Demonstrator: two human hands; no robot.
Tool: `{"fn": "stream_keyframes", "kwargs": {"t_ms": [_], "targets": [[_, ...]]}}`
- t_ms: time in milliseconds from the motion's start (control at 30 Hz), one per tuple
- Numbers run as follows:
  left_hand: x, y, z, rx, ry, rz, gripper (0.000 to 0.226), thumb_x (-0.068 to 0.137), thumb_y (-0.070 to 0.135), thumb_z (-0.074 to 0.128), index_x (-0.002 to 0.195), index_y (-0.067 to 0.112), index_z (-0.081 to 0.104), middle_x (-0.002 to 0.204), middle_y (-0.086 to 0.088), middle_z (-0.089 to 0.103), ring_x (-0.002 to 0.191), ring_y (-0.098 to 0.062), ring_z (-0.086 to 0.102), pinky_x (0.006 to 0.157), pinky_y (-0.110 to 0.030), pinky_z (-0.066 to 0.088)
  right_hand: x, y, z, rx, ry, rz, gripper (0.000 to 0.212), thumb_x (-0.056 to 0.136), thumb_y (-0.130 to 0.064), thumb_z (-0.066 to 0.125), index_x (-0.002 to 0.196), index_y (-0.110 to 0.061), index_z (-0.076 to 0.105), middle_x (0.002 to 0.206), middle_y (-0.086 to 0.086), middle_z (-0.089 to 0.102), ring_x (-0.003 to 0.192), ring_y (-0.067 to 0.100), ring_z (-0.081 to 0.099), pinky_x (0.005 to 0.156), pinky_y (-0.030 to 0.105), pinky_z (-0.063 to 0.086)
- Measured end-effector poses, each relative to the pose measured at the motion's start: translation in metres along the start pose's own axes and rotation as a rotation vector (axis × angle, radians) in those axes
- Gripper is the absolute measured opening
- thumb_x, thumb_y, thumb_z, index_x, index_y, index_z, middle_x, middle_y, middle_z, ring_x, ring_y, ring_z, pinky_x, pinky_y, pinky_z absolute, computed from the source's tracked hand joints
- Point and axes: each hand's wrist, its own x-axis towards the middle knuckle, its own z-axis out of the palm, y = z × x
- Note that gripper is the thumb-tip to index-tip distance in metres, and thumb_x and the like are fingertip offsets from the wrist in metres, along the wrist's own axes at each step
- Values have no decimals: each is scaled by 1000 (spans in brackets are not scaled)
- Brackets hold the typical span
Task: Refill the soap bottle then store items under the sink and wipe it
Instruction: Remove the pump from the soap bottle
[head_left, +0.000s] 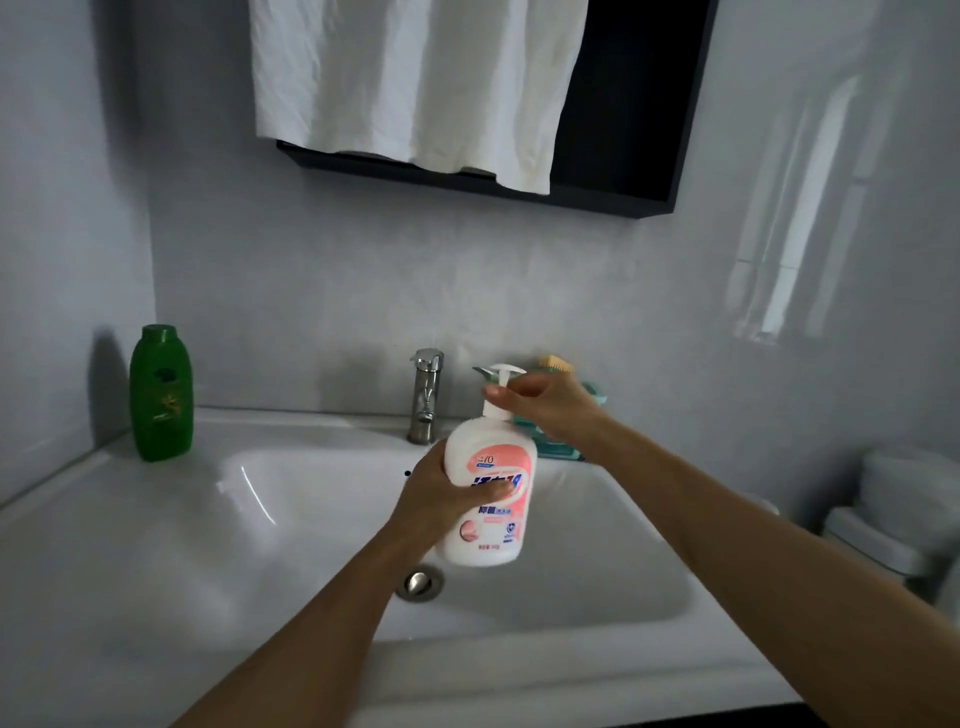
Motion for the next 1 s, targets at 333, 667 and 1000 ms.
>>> {"fn": "stream_keyframes", "kwargs": {"t_ms": [333,667,1000], "targets": [[0,-5,-4,166,172,47,49,64,27,88,102,29,57,95,8,69,86,-10,66,71,-20,50,1,-4,17,195,100,106,43,77,-22,75,115,-7,60,106,8,68,85,11,60,67,13,47],[3,-10,-2,152,176,35,60,64,30,88,116,21,59,105,2,71,91,-15,67,80,-28,55,2,-8,26,-149,48,103,57,72,-64,63,102,-16,68,96,3,67,93,22,64,74,29,47],[-1,-8,-3,254,225,64,56,66,29,87,110,26,53,96,8,62,86,-12,59,75,-20,43,-1,-8,27,14,77,141,37,81,-27,71,111,-7,63,98,2,64,91,19,60,73,25,43]]}}
